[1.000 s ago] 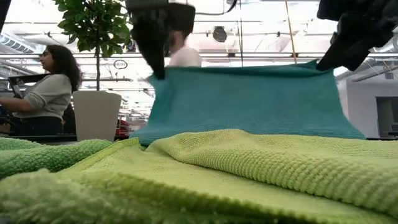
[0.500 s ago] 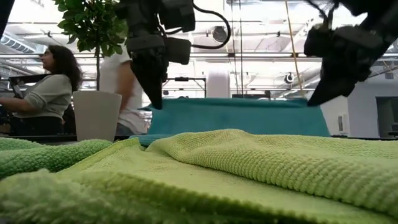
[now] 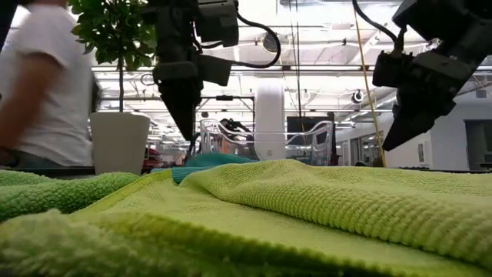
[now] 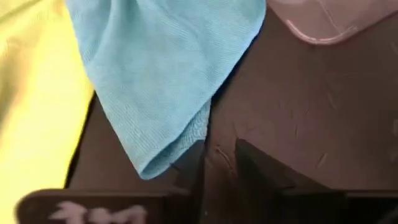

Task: Fold microfiber towels
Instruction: Fold the blue towel

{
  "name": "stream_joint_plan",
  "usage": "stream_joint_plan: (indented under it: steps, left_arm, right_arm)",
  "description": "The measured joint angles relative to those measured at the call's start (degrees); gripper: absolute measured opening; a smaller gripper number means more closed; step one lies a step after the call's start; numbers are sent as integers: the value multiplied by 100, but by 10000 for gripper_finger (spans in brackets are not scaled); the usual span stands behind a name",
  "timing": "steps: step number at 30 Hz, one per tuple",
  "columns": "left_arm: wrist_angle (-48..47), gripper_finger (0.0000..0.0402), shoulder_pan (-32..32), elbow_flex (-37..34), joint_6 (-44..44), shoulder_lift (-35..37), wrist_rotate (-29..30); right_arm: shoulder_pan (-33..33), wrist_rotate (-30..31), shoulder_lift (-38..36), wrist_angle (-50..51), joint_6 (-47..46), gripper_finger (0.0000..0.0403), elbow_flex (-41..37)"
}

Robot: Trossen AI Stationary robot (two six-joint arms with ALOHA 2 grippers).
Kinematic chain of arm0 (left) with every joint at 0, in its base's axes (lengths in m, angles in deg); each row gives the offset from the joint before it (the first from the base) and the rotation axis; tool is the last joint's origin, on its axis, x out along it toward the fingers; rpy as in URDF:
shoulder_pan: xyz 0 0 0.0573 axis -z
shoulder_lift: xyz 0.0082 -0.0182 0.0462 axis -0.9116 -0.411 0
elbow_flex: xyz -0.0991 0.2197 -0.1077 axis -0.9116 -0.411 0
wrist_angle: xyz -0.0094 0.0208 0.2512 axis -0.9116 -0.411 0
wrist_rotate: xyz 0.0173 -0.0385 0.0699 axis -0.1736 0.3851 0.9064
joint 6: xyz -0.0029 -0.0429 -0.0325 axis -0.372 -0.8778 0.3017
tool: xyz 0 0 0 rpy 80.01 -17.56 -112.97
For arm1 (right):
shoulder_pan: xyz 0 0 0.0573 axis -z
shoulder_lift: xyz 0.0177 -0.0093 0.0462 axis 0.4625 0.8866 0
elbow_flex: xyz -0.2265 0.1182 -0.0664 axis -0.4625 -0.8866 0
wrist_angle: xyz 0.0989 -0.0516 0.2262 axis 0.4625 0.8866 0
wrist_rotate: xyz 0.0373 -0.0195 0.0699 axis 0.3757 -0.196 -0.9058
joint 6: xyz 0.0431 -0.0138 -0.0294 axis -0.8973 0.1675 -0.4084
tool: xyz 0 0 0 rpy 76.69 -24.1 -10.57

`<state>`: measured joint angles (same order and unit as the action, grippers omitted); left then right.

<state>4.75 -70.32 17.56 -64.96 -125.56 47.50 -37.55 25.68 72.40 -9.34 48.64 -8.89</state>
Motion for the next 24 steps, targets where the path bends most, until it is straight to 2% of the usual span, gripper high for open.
stream_joint_plan:
  steps: [2, 7, 12, 17, 20, 24]
  left_arm:
    - [-5, 100, -4, 0, 38, 1, 27]
    - [55, 131, 21, 6, 139, 0, 534]
    - [56, 149, 328, 9, -185, 0, -286]
    - [206, 152, 1038, 9, -439, 0, -324]
    - [450, 152, 1397, 9, -714, 0, -63]
    - [1012, 152, 1807, 14, -1323, 0, 710]
  right_arm:
    - [-5, 0, -3, -41, -4, 112, 0]
    - [-46, 11, 0, -156, 12, 146, 0]
    - [-539, 4, 1, -427, 30, 150, 0]
    - [-1117, 15, 28, -630, -22, 149, 9]
    - [-1288, 37, 77, -654, -188, 149, 7]
    - [-1449, 317, 240, -872, -338, 149, -74]
